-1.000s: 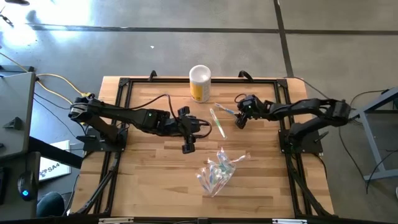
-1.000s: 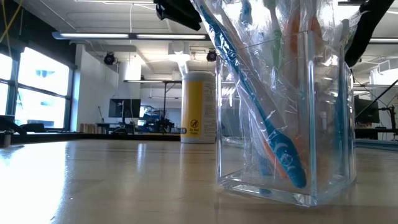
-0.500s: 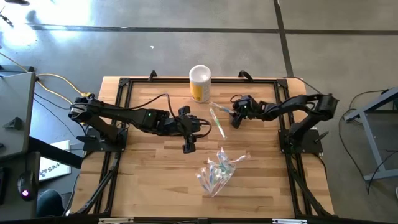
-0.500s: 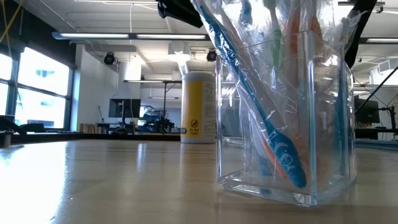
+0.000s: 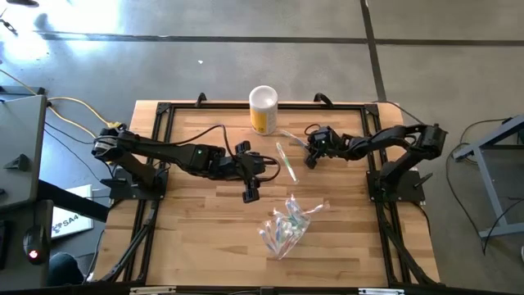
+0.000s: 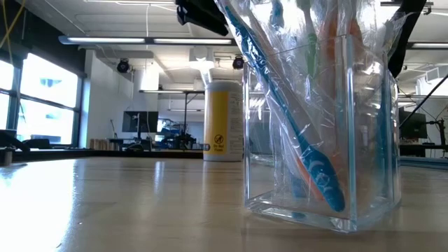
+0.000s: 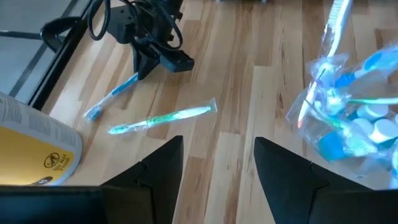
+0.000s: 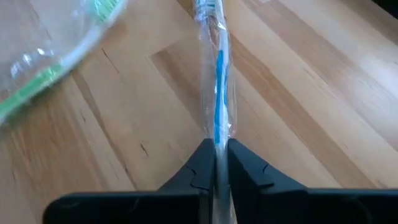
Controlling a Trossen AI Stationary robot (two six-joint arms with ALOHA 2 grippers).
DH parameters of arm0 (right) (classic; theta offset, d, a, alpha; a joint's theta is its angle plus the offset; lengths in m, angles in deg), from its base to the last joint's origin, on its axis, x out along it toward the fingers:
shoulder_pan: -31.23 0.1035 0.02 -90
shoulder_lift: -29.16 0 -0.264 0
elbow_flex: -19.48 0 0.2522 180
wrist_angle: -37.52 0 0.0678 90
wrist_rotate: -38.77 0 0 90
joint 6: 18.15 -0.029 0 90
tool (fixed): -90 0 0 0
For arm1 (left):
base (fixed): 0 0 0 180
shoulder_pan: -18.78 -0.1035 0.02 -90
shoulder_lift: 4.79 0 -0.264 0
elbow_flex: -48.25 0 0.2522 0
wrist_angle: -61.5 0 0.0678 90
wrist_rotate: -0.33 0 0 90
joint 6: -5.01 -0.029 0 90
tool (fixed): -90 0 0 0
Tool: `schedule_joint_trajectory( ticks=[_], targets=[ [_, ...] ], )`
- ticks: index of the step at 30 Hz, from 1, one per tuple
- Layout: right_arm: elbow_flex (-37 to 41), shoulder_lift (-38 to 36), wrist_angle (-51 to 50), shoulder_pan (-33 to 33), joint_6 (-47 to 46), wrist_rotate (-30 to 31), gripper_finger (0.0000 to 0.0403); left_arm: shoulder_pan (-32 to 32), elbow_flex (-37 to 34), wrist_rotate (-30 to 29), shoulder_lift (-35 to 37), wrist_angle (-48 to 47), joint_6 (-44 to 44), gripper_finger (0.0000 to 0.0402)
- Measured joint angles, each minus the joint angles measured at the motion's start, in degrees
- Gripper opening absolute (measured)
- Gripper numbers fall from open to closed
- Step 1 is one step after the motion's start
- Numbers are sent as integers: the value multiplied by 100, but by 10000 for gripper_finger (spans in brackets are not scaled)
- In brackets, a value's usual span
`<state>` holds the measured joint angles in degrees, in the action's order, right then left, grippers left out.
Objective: Pick & Place toothbrushing station
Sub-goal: Put the blue toothbrush in the transparent organizer
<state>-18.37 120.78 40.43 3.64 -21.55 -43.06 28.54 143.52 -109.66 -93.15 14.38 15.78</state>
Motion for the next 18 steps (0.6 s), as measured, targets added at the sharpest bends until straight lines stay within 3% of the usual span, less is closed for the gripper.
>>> schedule_joint_trajectory(
  ticks=[6,12,18],
  targets=[
    [52,-1001,-891,301,26,601,18,0,2,9,-216,35,-2,190],
    [32,-2754,-1892,811,4,1173,18,0,2,-45,-233,7,-143,190],
    [24,-4548,-1918,1716,43,1399,18,0,2,-637,-201,343,-467,190]
  ],
)
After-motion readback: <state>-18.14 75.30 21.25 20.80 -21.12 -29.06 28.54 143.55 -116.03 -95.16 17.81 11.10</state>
